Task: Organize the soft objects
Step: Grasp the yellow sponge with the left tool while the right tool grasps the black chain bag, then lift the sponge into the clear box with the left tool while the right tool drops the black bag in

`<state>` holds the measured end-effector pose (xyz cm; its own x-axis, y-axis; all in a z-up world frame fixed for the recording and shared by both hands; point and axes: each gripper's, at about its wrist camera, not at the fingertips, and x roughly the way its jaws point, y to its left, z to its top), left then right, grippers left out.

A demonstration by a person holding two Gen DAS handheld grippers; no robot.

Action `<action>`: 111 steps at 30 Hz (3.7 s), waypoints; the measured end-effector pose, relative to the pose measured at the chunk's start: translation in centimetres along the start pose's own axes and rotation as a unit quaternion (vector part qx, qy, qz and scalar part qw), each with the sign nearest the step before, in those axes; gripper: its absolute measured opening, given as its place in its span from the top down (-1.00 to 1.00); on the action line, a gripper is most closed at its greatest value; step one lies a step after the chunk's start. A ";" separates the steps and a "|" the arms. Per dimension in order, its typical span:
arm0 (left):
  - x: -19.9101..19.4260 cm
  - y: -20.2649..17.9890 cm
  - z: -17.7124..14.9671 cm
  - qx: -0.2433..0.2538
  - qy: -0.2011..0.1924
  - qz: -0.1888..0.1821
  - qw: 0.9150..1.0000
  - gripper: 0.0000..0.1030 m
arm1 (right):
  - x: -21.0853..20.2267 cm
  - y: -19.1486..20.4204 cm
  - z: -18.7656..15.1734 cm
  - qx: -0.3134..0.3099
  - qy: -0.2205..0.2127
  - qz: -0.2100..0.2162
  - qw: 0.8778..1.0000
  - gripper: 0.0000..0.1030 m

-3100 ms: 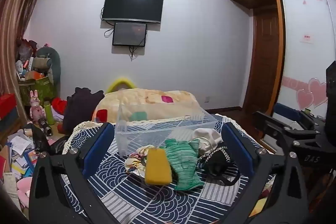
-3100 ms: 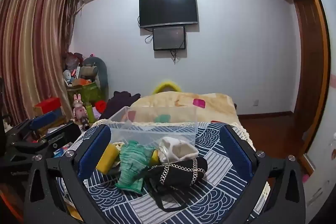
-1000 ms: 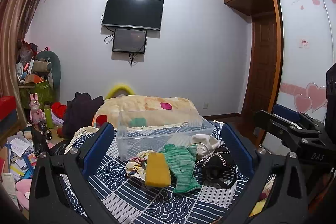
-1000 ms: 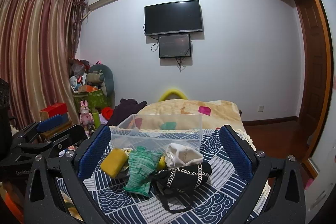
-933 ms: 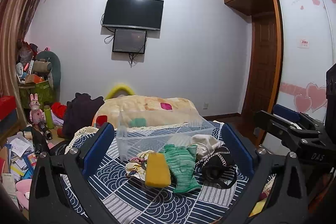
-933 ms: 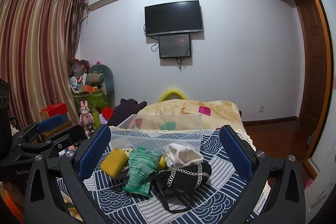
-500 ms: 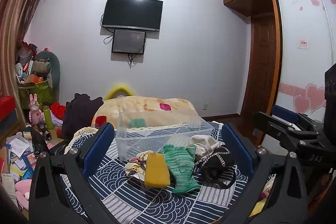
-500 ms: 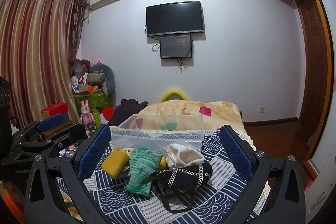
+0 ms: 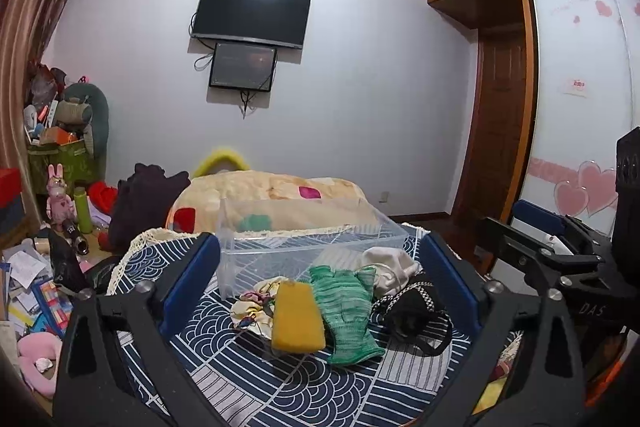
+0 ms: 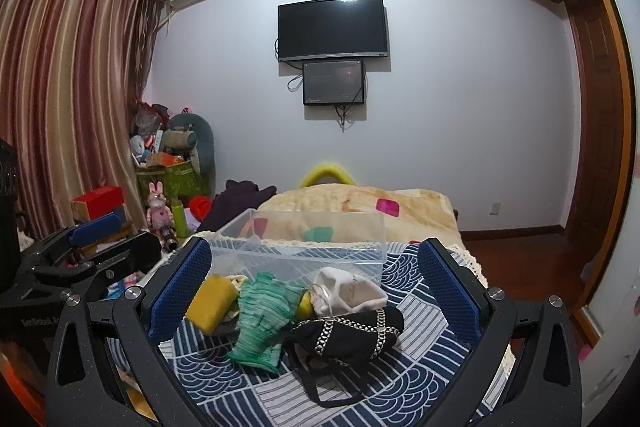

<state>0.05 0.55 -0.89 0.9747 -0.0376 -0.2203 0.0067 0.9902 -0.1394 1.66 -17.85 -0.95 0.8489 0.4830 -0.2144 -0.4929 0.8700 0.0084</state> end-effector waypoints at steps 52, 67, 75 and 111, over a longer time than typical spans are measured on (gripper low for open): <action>6.2 3.7 -3.5 -0.043 0.119 0.006 0.992 0.29 | 5.9 -4.3 -4.7 0.036 0.180 -0.005 0.983 0.68; 7.3 4.3 0.9 -0.023 0.092 0.010 0.995 0.29 | 4.6 -3.5 1.4 0.019 0.087 -0.004 0.996 0.69; 9.9 5.6 2.6 -0.024 0.107 0.014 0.994 0.29 | 7.5 -3.1 3.8 0.006 0.064 0.000 0.998 0.69; 23.3 5.5 0.4 0.052 0.283 0.013 0.958 0.29 | 20.4 -2.9 -0.5 -0.058 0.267 0.040 0.961 0.67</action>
<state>22.86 5.21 -6.40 0.6985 -0.0511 -0.7138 0.0350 0.9987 -0.0372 20.30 -10.59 -5.84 0.6041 0.4021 -0.6880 -0.5972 0.8001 -0.0567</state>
